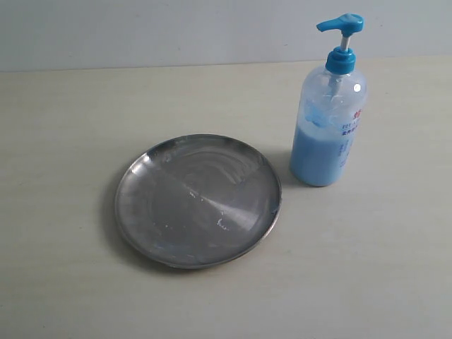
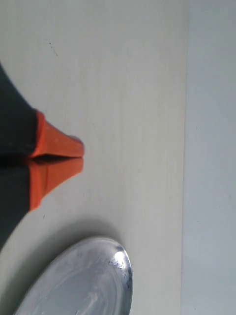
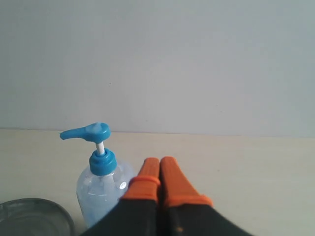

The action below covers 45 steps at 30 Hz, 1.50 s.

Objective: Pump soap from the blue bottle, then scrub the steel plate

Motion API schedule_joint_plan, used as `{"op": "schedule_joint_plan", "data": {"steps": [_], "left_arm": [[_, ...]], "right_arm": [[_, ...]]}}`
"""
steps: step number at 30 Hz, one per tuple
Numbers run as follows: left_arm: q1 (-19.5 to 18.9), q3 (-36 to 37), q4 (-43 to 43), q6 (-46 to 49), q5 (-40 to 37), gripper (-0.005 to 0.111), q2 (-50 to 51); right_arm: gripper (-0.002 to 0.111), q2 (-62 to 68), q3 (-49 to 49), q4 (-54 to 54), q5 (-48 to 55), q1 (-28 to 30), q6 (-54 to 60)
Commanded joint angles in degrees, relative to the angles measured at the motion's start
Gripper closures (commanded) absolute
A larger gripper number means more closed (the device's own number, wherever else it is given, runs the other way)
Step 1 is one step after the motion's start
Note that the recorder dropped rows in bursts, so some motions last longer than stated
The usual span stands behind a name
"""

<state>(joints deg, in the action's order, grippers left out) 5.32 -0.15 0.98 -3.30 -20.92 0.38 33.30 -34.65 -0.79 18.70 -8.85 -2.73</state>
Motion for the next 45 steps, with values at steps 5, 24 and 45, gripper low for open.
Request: {"op": "schedule_joint_plan", "data": {"steps": [5, 24, 45], "left_arm": [[-0.2, 0.2, 0.0, -0.2, 0.7, 0.107, -0.4], [-0.2, 0.2, 0.0, -0.2, 0.7, 0.107, -0.4], [-0.2, 0.2, 0.0, -0.2, 0.7, 0.107, -0.4]], "right_arm": [[0.108, 0.9, 1.2, 0.8, 0.1, 0.2, 1.4], [0.081, 16.7, 1.2, 29.2, 3.3, 0.2, 37.3], [0.005, 27.8, 1.2, 29.2, 2.7, 0.2, 38.8]]}}
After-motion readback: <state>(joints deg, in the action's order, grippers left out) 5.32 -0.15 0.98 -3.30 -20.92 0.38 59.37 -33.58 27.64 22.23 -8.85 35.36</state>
